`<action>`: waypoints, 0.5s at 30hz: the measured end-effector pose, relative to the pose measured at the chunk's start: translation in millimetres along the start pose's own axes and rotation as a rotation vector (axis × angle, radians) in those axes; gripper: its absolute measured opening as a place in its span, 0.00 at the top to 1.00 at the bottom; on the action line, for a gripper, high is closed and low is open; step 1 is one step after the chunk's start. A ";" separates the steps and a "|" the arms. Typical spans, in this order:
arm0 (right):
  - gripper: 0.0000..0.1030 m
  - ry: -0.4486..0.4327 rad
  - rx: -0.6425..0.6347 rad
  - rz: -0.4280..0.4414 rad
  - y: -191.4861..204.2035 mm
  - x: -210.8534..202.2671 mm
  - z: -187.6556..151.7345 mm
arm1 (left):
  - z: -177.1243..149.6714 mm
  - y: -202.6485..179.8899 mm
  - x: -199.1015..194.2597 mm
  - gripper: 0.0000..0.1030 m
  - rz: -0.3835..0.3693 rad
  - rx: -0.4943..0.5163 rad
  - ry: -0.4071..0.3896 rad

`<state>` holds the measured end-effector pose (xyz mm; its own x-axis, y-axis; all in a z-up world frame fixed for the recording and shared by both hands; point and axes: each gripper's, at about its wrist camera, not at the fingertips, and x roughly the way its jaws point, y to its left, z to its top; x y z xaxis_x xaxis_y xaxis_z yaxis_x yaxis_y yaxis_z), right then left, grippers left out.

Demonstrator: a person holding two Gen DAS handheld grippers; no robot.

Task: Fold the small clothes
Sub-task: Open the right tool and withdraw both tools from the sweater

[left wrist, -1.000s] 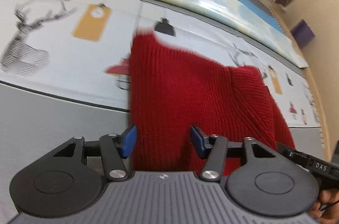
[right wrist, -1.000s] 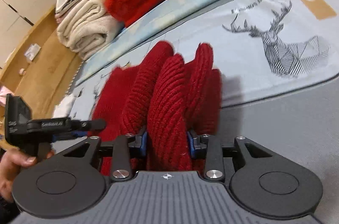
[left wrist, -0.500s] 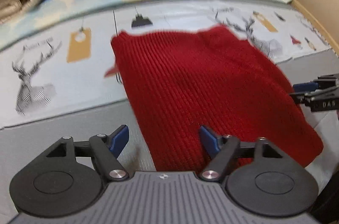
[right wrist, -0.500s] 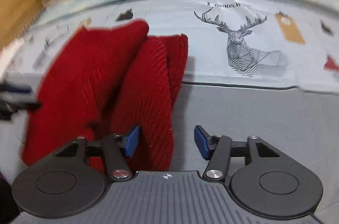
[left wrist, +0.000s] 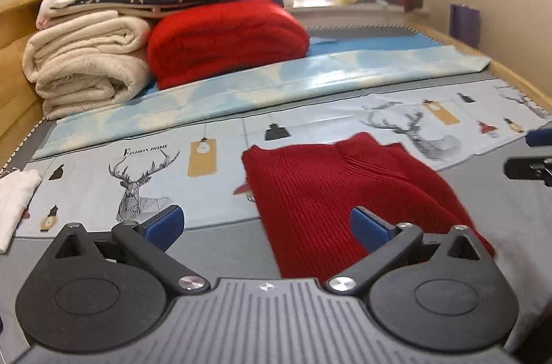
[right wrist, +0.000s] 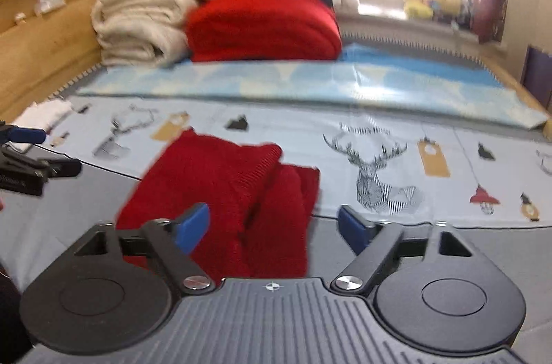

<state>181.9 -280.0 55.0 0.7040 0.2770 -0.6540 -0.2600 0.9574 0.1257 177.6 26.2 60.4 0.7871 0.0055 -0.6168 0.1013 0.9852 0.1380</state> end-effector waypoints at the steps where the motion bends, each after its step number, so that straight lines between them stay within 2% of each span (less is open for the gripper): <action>1: 0.11 -0.022 0.002 -0.009 6.3 -10.2 -4.5 | -8.3 -3.0 -9.1 0.00 -0.008 -0.011 -0.002; 4: 0.07 -0.081 0.027 -0.045 24.2 -33.5 -15.7 | -36.8 -11.2 -25.5 0.00 -0.012 -0.060 0.010; 6: 0.05 -0.108 0.044 -0.057 34.4 -44.2 -24.8 | -50.0 -16.1 -27.7 0.00 -0.007 -0.112 0.057; 8: 0.05 -0.111 0.068 -0.074 41.2 -47.6 -38.1 | -56.5 -18.9 -26.9 0.00 -0.041 -0.160 0.097; 12: 0.05 -0.028 0.130 -0.084 44.1 -36.7 -63.7 | -63.5 -27.2 -19.4 0.00 -0.017 -0.161 0.136; 15: 0.05 0.022 0.131 -0.106 46.1 -27.7 -66.9 | -62.2 -28.1 -10.6 0.00 -0.020 -0.178 0.147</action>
<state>106.2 -248.9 29.0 0.7079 0.1738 -0.6846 -0.0960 0.9839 0.1505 128.6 9.1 14.9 0.6877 -0.0024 -0.7260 -0.0035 1.0000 -0.0066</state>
